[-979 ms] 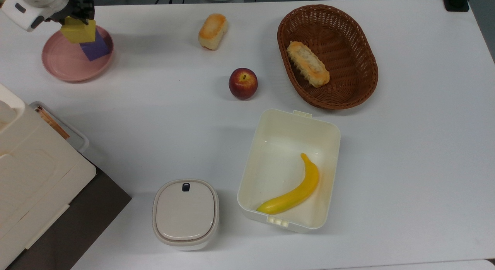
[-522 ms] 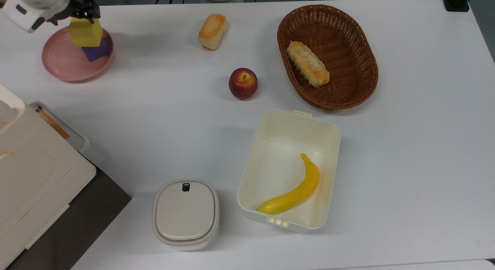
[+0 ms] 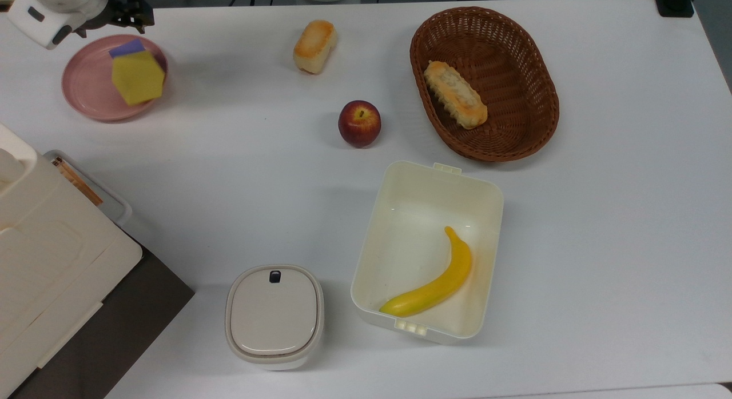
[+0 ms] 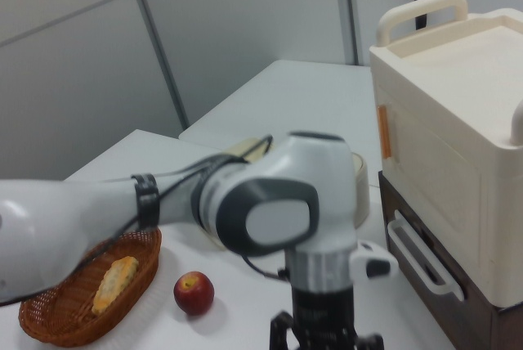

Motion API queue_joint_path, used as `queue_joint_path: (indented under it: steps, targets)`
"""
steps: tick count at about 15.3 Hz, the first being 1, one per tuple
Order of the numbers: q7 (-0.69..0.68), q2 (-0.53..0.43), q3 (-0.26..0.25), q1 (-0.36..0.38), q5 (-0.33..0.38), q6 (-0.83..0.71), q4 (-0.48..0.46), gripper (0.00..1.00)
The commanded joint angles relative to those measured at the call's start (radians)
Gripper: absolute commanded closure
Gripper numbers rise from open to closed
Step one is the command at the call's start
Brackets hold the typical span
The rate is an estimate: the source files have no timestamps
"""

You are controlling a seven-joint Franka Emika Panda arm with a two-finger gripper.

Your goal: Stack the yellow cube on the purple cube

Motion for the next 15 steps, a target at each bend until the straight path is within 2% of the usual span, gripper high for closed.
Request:
queue_joint_path:
  steps: [1,7,15]
  targets:
    - [0.001,-0.018,0.001,0.057,0.001,-0.083,0.063,0.00]
    - [0.003,-0.001,0.001,0.073,0.001,-0.085,0.074,0.00]
    - [-0.009,0.092,0.000,0.063,-0.005,-0.033,0.071,0.00]
